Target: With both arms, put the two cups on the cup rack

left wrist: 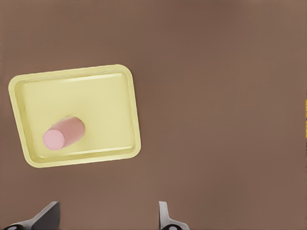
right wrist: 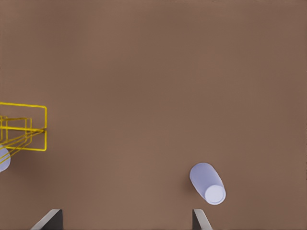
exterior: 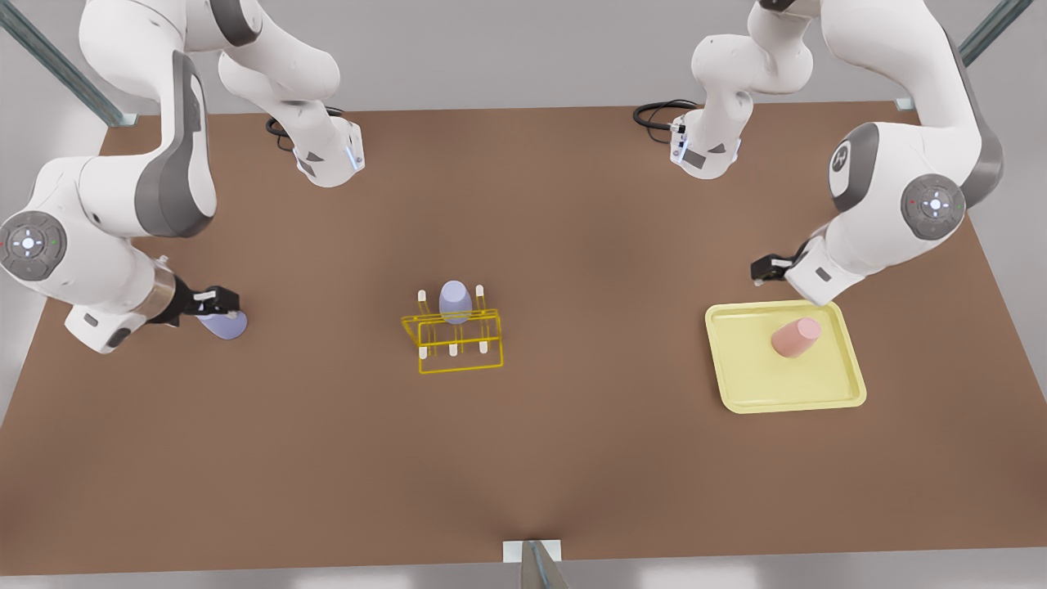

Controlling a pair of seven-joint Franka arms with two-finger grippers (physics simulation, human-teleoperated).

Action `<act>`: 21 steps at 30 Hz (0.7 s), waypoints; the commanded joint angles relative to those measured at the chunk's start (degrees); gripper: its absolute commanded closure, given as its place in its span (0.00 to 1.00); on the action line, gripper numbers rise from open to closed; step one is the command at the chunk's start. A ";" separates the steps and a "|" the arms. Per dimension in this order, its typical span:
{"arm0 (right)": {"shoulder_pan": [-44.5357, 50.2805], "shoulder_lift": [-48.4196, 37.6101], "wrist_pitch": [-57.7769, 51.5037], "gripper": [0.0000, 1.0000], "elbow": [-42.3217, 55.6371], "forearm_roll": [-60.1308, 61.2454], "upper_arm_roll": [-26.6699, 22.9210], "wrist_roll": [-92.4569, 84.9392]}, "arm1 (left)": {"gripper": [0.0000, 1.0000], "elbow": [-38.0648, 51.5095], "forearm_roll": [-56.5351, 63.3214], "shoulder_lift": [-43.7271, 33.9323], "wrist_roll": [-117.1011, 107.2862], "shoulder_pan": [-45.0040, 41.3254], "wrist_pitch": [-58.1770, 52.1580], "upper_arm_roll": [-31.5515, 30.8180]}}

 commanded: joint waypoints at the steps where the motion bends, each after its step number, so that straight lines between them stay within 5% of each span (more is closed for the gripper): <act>1: -0.05 -0.14 6.31 0.00 -0.13 0.15 -0.02 -4.45 | 0.00 0.02 -0.17 -0.09 -0.69 -0.05 4.82 0.07; 3: -1.18 0.12 7.19 0.00 -0.75 -0.11 -0.28 -5.32 | 0.00 0.02 -0.17 0.26 -1.73 0.21 4.73 0.16; 5: -3.83 0.74 19.83 0.00 -10.67 -2.39 -0.46 -15.52 | 0.00 0.02 0.71 3.07 3.97 3.81 6.13 0.33; 8: -8.05 5.92 29.25 0.00 -15.78 -3.62 -0.46 -15.87 | 0.00 -1.30 0.62 9.84 22.25 14.45 20.37 1.21; 11: -11.03 6.45 40.23 0.00 -21.31 -3.19 -0.28 -17.71 | 0.00 -14.04 0.71 10.28 22.69 15.06 37.60 3.94; 21: -17.01 -6.03 47.53 0.00 -41.62 1.56 -0.37 -26.33 | 0.00 -25.90 0.53 9.14 27.53 14.71 37.60 5.17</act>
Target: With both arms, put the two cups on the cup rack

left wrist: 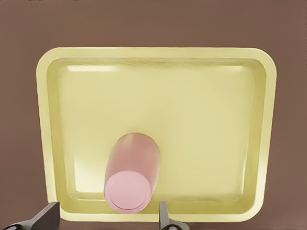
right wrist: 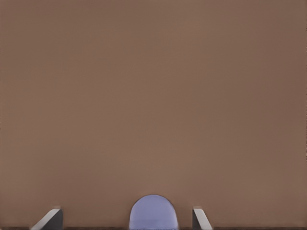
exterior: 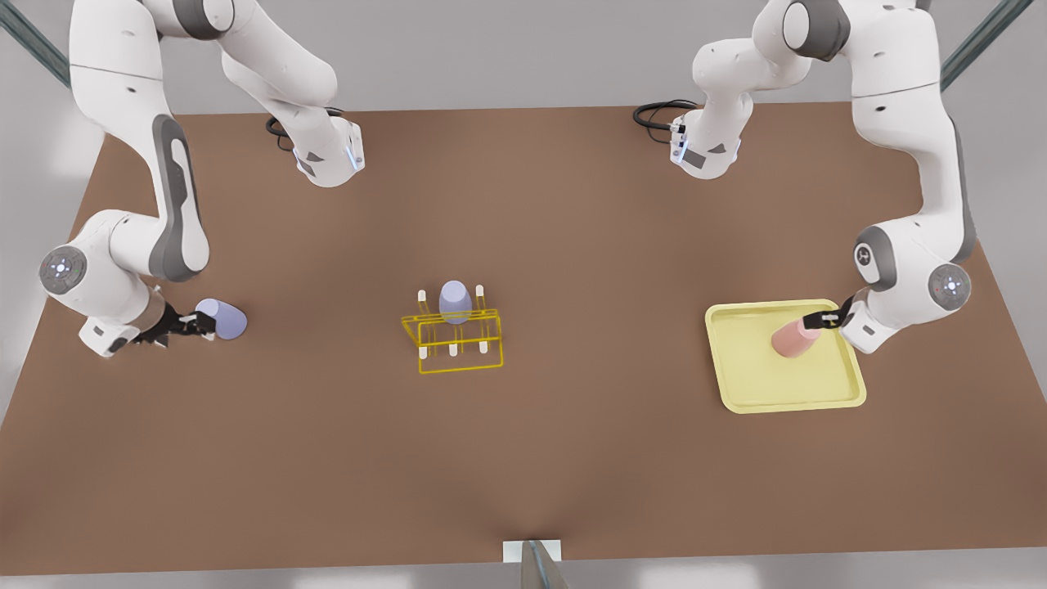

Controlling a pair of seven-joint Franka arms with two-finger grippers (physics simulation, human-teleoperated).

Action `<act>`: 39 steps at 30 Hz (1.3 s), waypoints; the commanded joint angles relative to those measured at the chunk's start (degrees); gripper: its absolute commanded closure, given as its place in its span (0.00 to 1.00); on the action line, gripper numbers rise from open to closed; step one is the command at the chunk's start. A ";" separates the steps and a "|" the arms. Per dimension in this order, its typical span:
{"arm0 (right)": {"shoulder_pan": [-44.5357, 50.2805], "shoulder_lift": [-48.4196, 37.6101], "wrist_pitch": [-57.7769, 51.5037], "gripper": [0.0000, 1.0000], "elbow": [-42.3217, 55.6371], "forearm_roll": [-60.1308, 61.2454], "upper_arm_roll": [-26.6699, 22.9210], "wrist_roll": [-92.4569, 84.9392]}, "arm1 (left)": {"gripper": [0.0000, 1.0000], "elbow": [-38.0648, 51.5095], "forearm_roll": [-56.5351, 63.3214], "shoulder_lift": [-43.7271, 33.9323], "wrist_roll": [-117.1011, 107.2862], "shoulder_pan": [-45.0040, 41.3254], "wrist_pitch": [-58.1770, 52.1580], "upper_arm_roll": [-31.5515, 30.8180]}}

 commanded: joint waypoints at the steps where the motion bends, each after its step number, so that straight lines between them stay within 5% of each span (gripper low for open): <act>1: -0.07 -1.76 5.35 0.00 -2.43 1.23 -0.05 -12.20 | 0.00 -1.29 0.06 0.08 12.53 -0.38 3.44 0.01; 29: -5.26 3.16 17.13 0.00 -15.61 0.71 -2.24 -16.33 | 0.00 -4.63 -2.75 7.64 12.26 -1.00 13.29 0.19; 31: -5.34 3.95 18.45 0.00 -16.14 0.71 -2.42 -16.33 | 0.08 -4.63 -2.75 7.73 12.26 -1.09 13.29 0.19; 39: -5.43 4.92 20.47 0.00 -17.46 0.71 -2.95 -16.42 | 0.09 -4.46 -2.66 7.29 12.35 -1.09 12.85 0.37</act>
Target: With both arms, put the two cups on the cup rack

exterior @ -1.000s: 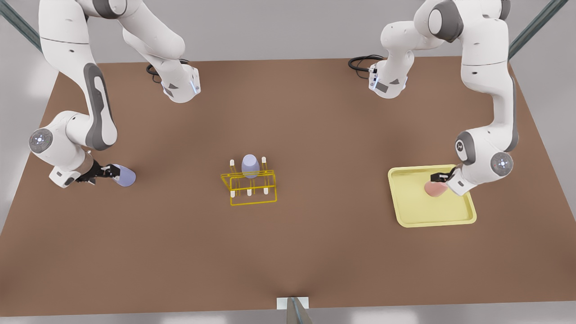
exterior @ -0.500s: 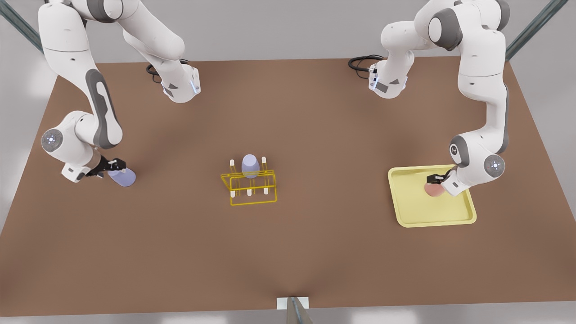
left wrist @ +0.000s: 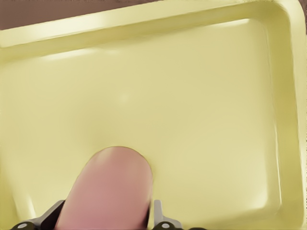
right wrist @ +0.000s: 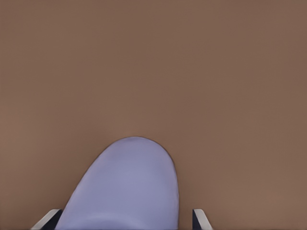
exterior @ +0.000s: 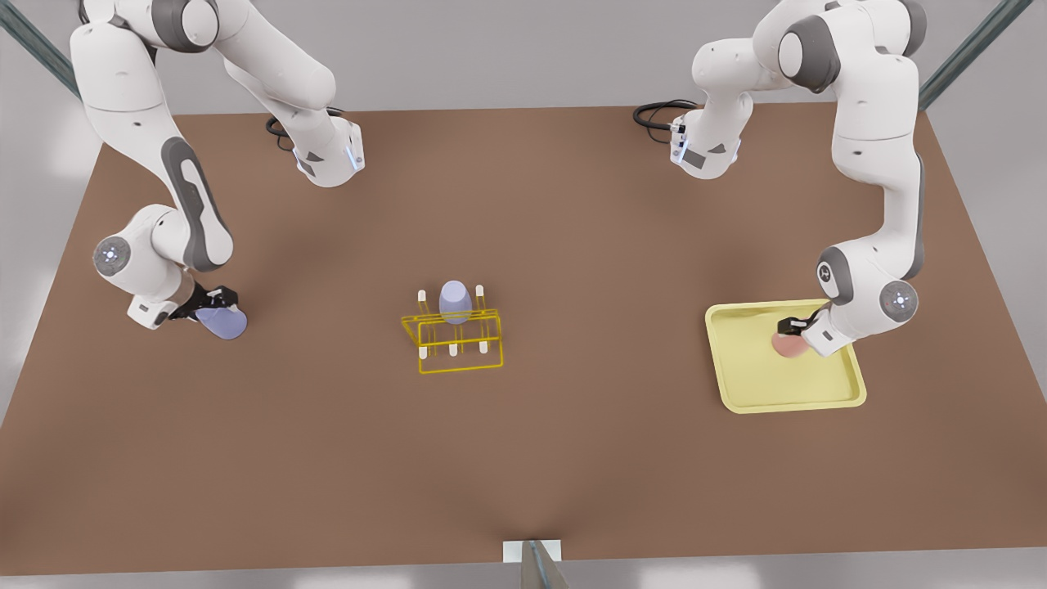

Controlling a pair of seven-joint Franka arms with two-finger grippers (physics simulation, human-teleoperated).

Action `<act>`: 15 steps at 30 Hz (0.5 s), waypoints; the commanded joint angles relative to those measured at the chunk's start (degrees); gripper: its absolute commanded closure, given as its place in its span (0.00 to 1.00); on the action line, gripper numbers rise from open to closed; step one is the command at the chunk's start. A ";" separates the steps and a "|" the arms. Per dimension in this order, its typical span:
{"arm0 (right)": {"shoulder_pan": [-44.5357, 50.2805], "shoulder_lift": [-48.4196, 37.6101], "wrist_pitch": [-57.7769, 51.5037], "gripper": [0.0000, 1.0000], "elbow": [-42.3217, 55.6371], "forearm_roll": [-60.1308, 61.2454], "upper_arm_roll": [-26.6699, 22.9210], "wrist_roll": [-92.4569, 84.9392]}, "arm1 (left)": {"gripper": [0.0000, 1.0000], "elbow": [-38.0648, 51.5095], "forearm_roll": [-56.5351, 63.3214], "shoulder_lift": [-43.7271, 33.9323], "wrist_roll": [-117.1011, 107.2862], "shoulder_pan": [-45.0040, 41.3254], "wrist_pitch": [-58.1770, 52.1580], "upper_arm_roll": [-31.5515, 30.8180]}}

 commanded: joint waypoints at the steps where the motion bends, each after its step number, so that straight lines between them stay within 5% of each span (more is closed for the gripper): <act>1: 0.04 0.02 1.75 0.00 -0.23 0.07 0.00 -2.54 | 0.12 0.05 0.09 -0.22 1.12 0.01 -0.26 0.01; 15: 0.39 0.55 1.84 0.03 -0.67 0.07 0.00 -2.63 | 0.14 0.40 0.00 -0.74 0.33 -0.60 -1.05 -0.08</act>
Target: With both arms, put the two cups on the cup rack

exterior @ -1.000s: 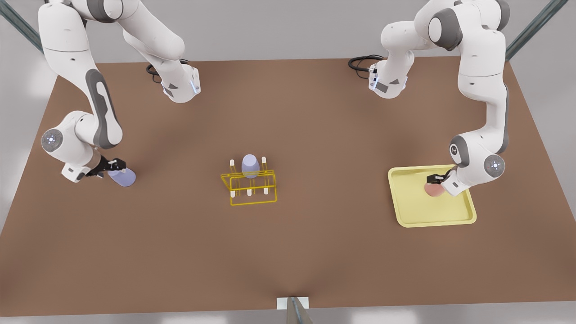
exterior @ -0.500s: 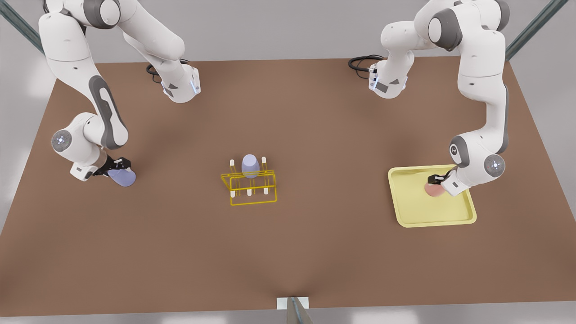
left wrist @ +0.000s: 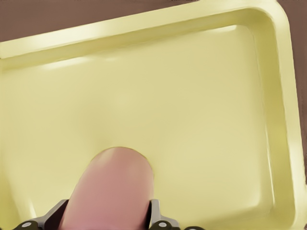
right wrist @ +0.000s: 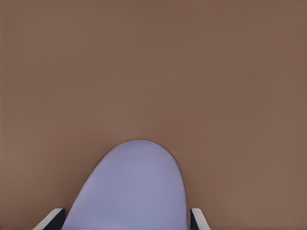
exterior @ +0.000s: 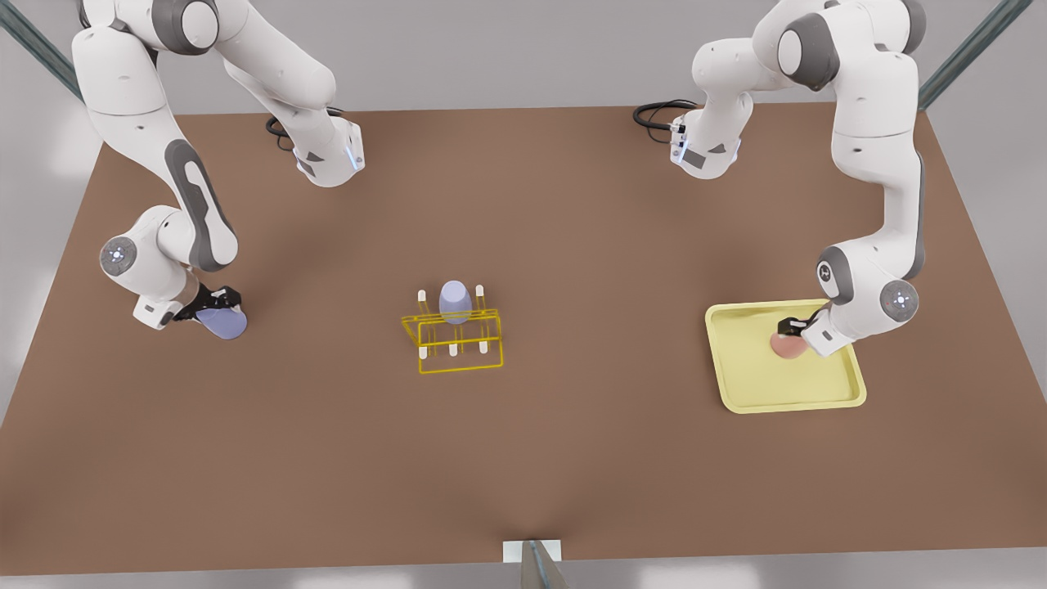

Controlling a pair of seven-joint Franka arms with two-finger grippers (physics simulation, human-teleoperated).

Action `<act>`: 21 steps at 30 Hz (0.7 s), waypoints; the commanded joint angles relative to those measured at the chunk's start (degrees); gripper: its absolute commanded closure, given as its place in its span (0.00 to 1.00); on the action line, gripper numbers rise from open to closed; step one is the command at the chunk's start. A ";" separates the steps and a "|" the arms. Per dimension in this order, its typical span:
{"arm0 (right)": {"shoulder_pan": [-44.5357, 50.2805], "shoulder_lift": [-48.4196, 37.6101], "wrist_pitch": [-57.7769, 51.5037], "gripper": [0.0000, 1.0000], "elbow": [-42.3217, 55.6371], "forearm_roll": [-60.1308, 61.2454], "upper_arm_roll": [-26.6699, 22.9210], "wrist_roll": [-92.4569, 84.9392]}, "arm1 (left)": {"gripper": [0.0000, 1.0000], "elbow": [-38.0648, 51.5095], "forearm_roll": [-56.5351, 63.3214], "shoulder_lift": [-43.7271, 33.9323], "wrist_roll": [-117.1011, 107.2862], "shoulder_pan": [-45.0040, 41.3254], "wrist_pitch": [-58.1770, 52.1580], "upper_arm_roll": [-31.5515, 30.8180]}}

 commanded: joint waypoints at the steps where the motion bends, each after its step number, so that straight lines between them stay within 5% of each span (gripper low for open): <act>1: 0.10 0.00 0.11 0.04 0.06 0.10 0.00 -1.37 | 0.15 0.04 0.03 -0.38 -0.40 -0.06 -0.91 -0.01; 11: 0.19 0.00 -0.59 0.14 0.32 -0.07 0.18 -1.54 | 0.16 5.58 -0.06 -4.77 -14.98 -4.72 -14.71 -3.26; 16: 1.51 -0.17 -1.99 0.14 1.29 -0.07 0.62 -0.84 | 0.16 13.93 0.03 -4.07 -36.42 -5.51 -17.79 -18.11; 21: 5.82 -1.40 -13.85 0.14 7.79 2.20 4.13 -0.40 | 0.16 35.80 0.29 10.34 -66.40 -6.39 -18.76 -32.00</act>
